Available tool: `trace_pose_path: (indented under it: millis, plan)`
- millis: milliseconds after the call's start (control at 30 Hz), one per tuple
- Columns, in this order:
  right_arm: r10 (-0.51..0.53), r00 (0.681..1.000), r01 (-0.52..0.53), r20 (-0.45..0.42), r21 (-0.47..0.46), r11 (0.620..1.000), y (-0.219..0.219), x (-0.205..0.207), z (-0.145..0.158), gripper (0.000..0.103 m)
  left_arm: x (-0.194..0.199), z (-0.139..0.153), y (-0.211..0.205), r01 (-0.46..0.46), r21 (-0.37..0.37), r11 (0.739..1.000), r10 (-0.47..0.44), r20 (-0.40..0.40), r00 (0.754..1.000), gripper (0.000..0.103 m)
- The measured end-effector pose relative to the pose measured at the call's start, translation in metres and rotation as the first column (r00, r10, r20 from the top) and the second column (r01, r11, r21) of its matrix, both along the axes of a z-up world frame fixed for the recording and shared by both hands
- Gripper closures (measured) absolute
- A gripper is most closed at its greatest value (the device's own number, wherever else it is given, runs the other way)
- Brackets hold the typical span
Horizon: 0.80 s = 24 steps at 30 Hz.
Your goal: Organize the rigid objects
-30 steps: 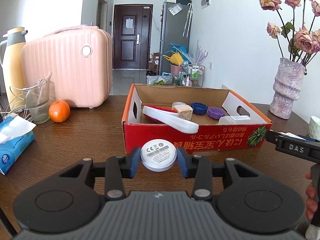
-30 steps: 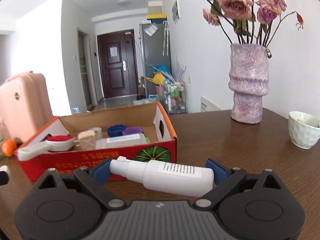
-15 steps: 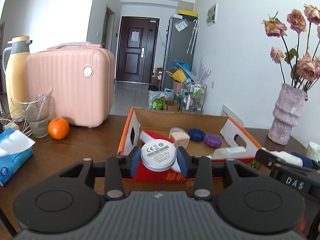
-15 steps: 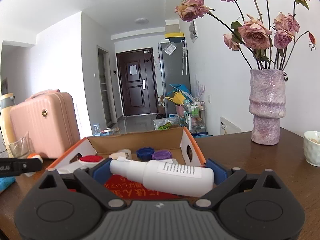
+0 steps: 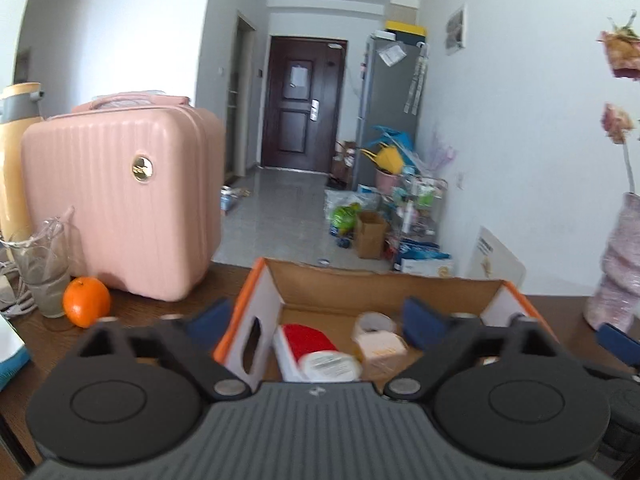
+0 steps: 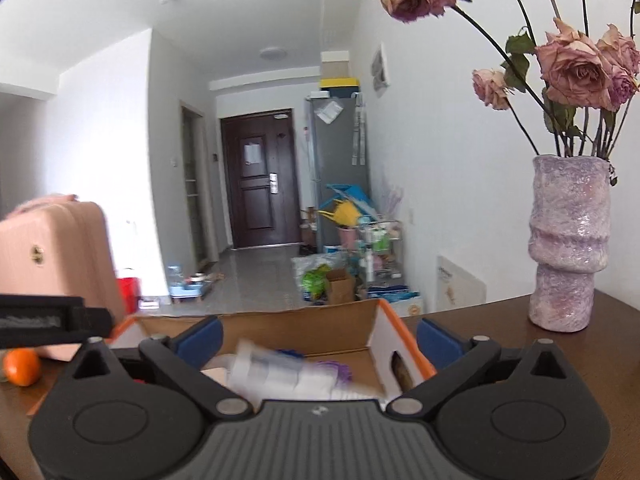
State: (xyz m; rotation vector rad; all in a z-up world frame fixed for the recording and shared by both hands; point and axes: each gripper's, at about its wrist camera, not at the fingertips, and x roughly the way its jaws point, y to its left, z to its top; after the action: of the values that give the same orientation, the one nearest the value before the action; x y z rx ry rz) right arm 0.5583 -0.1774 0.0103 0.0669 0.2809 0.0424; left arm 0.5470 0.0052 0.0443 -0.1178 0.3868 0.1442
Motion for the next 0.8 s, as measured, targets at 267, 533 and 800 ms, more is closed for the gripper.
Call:
trace_pose_path:
  millis: [267, 533, 800]
  plan:
    - [0.008, 0.997, -0.008, -0.082, 0.009, 1.0, -0.021, -0.014, -0.006, 0.0, -0.012, -0.008, 0.019, 0.007, 0.008, 1.0, -0.006, -0.032, 0.999, 0.0]
    - [0.025, 0.996, -0.028, -0.091, -0.029, 0.999, -0.039, -0.103, -0.001, 0.0, -0.091, -0.013, 0.012, 0.059, 0.093, 0.994, -0.056, -0.042, 0.998, 0.0]
    - [0.071, 0.995, -0.073, -0.073, -0.023, 0.997, -0.048, -0.217, 0.013, 0.0, -0.206, -0.006, 0.005, 0.117, 0.114, 0.987, -0.114, -0.031, 0.993, 0.0]
